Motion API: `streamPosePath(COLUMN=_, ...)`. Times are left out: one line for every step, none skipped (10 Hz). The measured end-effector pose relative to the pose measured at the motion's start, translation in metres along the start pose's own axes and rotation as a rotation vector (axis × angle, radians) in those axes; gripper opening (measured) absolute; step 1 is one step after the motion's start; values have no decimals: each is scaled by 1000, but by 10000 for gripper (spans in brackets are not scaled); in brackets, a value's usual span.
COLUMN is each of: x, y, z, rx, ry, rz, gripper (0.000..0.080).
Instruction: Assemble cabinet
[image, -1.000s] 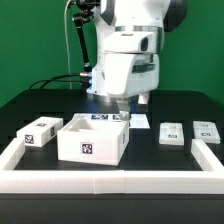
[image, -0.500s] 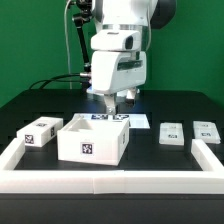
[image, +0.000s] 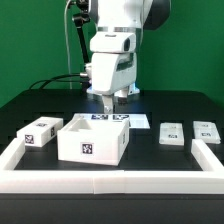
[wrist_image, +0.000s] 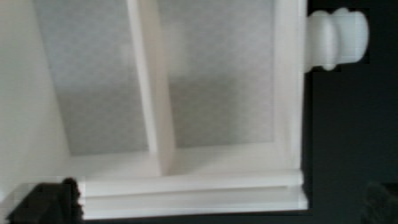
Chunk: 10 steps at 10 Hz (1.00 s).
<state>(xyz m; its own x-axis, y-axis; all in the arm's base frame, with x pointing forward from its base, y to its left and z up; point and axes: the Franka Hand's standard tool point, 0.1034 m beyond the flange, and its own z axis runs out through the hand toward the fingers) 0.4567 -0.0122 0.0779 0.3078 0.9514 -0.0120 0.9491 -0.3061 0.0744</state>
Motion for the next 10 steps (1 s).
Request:
streamPosePath(x=-3, y=-7, z=4, rx=5, ry=2, rz=-12, gripper=798)
streamPosePath(x=-4, y=-15, z=9, rx=10, ry=5, rz=-13, gripper=798)
streamPosePath(x=-4, y=-22, z=15, rx=10, ry=12, rz=-14, gripper=798)
streamPosePath(x=-4, y=-26, z=22, rx=13, ry=17, rz=-14, gripper=798)
streamPosePath(x=-3, y=-28, z=28, rx=15, ry=21, rz=-14, gripper=798)
streamPosePath(x=-3, y=-30, z=31, rx=20, ry=21, rz=-14, gripper=798)
streamPosePath(x=-3, y=-32, z=36, rx=28, ry=20, rz=-14, gripper=798)
streamPosePath(x=-3, y=-32, z=41, rx=36, ry=20, rz=-13, gripper=798)
streamPosePath(x=-3, y=-30, z=46, rx=42, ry=20, rz=-11, gripper=798)
streamPosePath(x=-3, y=-29, z=49, rx=46, ry=20, rz=-8, gripper=798)
